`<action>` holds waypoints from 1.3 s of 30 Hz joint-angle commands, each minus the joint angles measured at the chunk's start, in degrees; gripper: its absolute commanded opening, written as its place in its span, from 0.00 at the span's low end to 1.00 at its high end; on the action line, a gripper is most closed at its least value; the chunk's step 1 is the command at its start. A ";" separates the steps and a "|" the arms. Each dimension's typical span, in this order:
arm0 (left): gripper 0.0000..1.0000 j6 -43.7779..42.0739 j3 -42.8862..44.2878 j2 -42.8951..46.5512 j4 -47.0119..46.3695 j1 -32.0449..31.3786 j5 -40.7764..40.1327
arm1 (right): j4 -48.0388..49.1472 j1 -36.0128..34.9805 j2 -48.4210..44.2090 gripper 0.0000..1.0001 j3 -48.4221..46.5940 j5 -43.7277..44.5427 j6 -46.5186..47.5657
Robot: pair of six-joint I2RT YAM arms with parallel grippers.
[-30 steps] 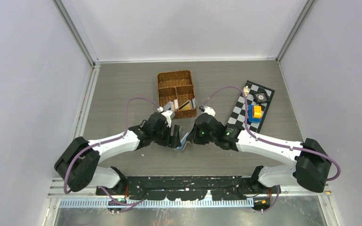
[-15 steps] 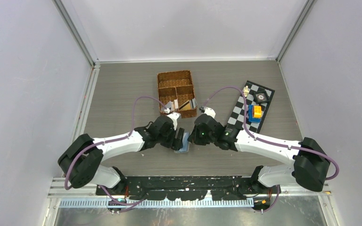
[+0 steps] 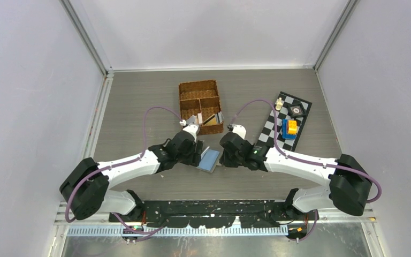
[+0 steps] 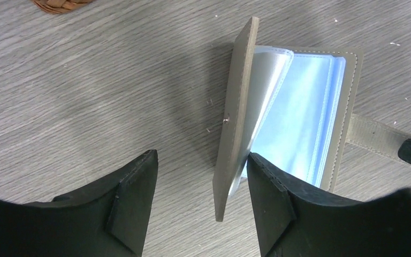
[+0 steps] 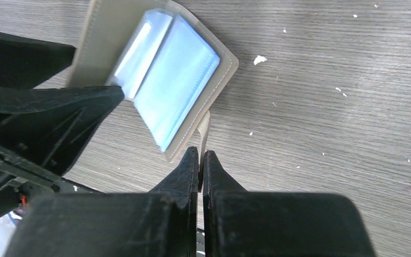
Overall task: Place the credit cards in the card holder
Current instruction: Open the card holder at the center of the board.
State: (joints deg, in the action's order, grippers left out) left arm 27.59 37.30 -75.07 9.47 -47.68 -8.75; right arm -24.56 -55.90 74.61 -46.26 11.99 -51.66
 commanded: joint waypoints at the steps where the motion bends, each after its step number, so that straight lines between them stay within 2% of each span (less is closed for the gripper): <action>1: 0.62 -0.38 0.93 -0.63 0.91 -0.14 -3.61 | -0.13 -0.35 1.77 0.01 0.77 1.89 0.70; 7: 0.57 -0.70 2.16 -1.45 2.85 -0.13 -6.54 | 1.08 -0.35 2.58 0.01 2.47 2.73 0.18; 17: 0.54 -2.26 1.57 -1.49 1.17 -0.13 -7.78 | 0.96 -0.35 6.62 0.00 1.46 2.91 0.64; 30: 0.63 -6.07 4.84 -7.96 -4.01 -0.13 -1.92 | 1.92 -0.35 9.24 0.01 0.79 1.90 0.51; 39: 0.67 -7.70 6.36 -10.08 -4.58 -0.13 -2.34 | 1.81 -0.31 9.30 0.01 0.96 1.99 0.47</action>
State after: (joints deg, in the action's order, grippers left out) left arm 21.67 41.43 -85.03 7.42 -47.68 -10.46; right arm -23.83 -55.90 83.66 -43.59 12.80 -51.18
